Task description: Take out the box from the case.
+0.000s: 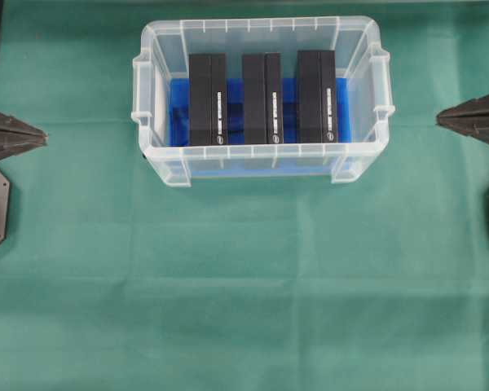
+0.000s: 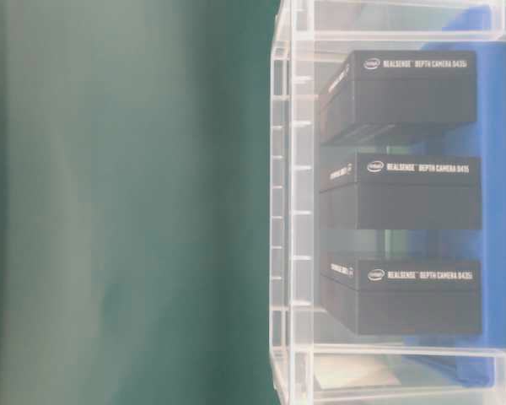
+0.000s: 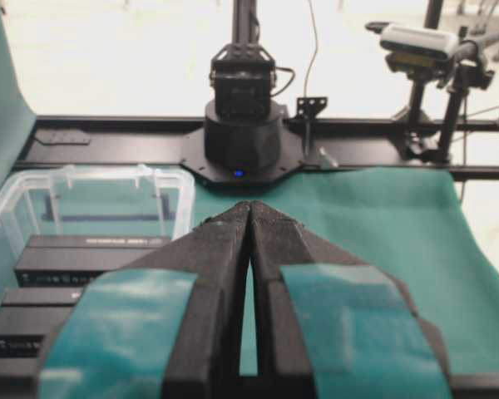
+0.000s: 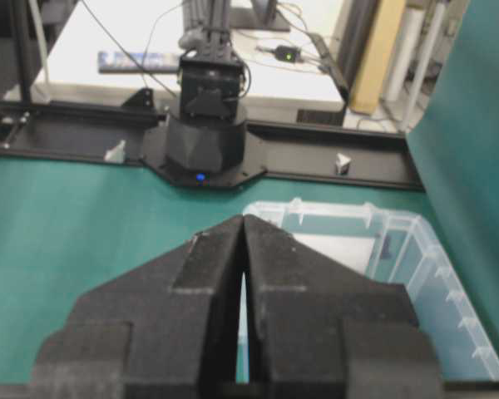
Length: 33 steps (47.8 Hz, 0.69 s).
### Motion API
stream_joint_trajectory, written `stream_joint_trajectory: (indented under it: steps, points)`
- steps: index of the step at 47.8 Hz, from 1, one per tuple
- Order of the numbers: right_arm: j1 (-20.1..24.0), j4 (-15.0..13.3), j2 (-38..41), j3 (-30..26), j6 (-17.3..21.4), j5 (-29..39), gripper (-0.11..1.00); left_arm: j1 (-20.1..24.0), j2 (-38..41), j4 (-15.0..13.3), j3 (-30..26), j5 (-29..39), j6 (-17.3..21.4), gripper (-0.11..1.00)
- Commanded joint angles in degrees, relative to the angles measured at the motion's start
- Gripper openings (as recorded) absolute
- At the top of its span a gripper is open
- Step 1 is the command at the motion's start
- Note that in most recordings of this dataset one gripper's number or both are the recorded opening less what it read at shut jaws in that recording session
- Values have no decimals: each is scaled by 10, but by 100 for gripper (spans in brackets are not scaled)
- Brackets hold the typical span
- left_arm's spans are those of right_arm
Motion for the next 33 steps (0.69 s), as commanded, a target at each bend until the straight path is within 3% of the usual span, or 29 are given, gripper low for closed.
stream_joint_trajectory:
  steps: [1,10,17,25,33]
  points:
    - [-2,2,8,-25,2,10,0,2,6,2,-26,11,1,2]
    - [-2,2,21,-36,3,49,0,2,10,2,-36,42,-2,2]
    - [-3,2,30,-58,11,128,0,-2,19,1,-54,98,-3,2]
    - [-3,1,48,-104,48,253,0,-3,36,1,-99,218,-4,2]
    - [-3,-11,82,-146,88,412,0,-3,60,3,-141,360,-40,2]
